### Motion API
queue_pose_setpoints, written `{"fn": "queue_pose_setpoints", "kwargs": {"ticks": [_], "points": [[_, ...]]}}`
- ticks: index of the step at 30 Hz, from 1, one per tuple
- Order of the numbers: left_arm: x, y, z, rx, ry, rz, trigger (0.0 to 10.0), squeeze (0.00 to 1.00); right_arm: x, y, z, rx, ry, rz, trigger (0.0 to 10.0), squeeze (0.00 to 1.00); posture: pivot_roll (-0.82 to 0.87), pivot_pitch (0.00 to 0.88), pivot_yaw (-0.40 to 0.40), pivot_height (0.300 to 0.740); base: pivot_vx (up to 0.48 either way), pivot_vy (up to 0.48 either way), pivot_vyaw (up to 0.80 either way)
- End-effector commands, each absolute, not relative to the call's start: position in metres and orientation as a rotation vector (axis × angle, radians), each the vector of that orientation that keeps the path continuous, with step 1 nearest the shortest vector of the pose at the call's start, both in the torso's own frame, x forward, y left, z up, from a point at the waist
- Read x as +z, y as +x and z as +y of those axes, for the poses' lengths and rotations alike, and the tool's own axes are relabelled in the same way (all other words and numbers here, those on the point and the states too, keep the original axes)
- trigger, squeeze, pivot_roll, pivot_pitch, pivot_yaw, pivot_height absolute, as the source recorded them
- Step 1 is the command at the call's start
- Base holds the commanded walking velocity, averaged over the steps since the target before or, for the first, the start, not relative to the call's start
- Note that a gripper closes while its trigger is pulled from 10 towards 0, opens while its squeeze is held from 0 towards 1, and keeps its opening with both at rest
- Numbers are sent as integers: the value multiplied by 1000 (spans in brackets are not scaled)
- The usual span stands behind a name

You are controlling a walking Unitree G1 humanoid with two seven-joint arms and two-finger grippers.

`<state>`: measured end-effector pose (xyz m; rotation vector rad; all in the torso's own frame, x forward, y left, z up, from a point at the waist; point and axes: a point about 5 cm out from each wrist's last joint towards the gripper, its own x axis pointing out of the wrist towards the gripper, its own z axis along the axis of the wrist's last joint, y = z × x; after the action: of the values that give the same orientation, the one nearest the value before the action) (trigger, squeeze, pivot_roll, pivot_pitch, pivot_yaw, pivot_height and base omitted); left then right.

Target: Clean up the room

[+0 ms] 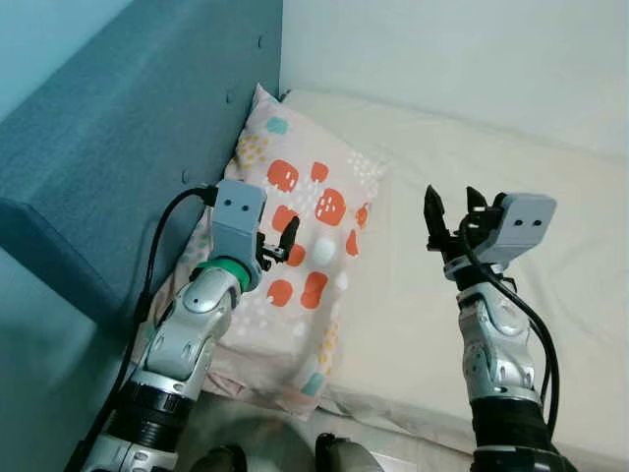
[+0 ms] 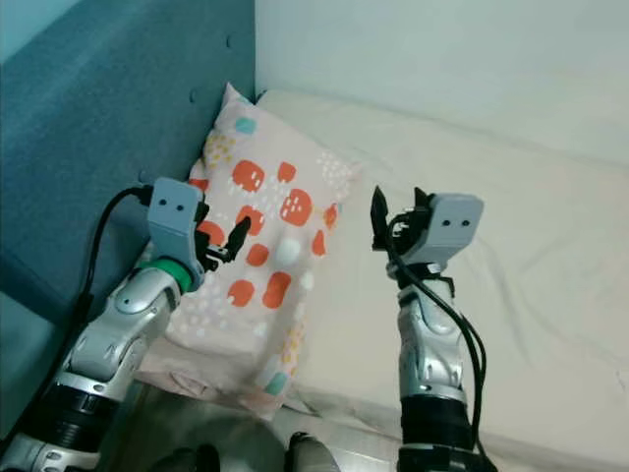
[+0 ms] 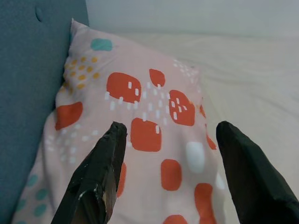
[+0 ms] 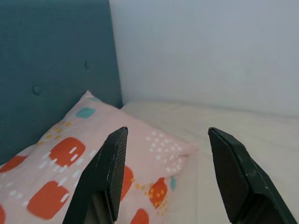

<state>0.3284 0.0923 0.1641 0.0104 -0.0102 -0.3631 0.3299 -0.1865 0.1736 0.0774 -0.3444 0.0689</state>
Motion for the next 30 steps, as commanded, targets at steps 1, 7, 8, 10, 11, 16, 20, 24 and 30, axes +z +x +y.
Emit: {"fn": "queue_pose_setpoints", "kwargs": {"ticks": [1, 7, 8, 10, 11, 16, 20, 24, 30], "points": [[162, 328, 86, -394, -5, -13, 10000, 0, 164, 328, -192, 48, 75, -300, 10000, 0, -128, 79, -8, 740, 0, 0, -756], [162, 329, 81, -402, 6, -24, 10000, 0, 166, 329, -195, 38, 68, -303, 10000, 0, -129, 79, -10, 740, 0, 0, -780], [162, 330, 79, -407, 7, -29, 10000, 0, 166, 329, -197, 33, 66, -303, 10000, 0, -129, 79, -10, 740, 0, 0, -781], [163, 331, 78, -409, 6, -30, 10000, 0, 166, 329, -197, 31, 66, -302, 10000, 0, -129, 79, -10, 740, 0, 0, -781], [163, 331, 78, -412, -2, -31, 10000, 0, 166, 329, -197, 30, 67, -302, 10000, 0, -131, 79, -10, 740, 0, 0, -781], [162, 331, 78, -418, -6, -31, 10000, 0, 166, 330, -197, 28, 70, -300, 10000, 0, -130, 79, -10, 740, 0, 0, -781], [159, 331, 78, -417, 22, -27, 10000, 0, 165, 330, -196, 29, 71, -298, 10000, 0, -127, 79, -8, 740, 0, 0, -781], [160, 330, 78, -408, 50, -54, 10000, 0, 165, 331, -195, 33, 69, -299, 10000, 0, -127, 79, -8, 740, 0, -87, -589], [157, 327, 79, -406, 88, -72, 10000, 0, 164, 331, -192, 45, 65, -296, 10000, 0, -123, 79, -8, 740, 0, -466, 0]]}}
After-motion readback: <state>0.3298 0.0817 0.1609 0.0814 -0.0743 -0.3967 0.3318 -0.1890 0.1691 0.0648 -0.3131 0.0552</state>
